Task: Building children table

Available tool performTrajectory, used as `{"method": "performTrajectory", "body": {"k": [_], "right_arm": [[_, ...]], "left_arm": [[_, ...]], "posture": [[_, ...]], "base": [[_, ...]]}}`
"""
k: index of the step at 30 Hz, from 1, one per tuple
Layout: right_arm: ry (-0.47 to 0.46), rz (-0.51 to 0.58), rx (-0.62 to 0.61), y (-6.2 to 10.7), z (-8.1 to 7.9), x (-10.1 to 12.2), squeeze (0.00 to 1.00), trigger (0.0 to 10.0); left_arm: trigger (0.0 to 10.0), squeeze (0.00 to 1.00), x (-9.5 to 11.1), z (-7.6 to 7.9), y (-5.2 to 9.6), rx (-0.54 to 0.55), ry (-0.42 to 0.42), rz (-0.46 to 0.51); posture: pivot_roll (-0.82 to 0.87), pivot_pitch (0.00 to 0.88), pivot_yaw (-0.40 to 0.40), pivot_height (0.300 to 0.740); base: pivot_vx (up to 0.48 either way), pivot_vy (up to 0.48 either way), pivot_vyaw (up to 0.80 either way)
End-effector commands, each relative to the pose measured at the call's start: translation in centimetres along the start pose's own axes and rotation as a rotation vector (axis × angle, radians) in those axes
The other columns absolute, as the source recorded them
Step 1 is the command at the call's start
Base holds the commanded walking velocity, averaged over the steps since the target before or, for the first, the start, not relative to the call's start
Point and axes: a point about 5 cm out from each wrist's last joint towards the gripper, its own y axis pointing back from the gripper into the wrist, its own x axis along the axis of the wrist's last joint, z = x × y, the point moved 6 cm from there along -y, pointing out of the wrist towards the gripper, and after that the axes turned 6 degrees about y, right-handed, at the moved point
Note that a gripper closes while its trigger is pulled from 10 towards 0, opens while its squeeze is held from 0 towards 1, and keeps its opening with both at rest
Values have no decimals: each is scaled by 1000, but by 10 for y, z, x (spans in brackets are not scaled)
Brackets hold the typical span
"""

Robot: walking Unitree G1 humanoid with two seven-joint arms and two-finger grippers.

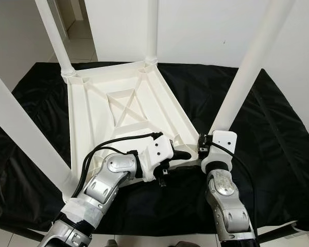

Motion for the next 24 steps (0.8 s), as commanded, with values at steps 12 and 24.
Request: {"method": "performTrajectory", "body": {"k": [12, 24], "right_arm": [[-34, 46, 132, 14, 0, 7, 1000, 10000], [97, 93, 359, 9, 12, 9, 0, 10000]], "left_arm": [[10000, 0, -4, 3, 0, -15, 0, -12], [10000, 0, -2, 4, -4, -26, -5, -6]], "posture": [[-77, 0, 12, 740], [-87, 0, 16, 740]], "base": [[0, 0, 0], [0, 0, 0]]}}
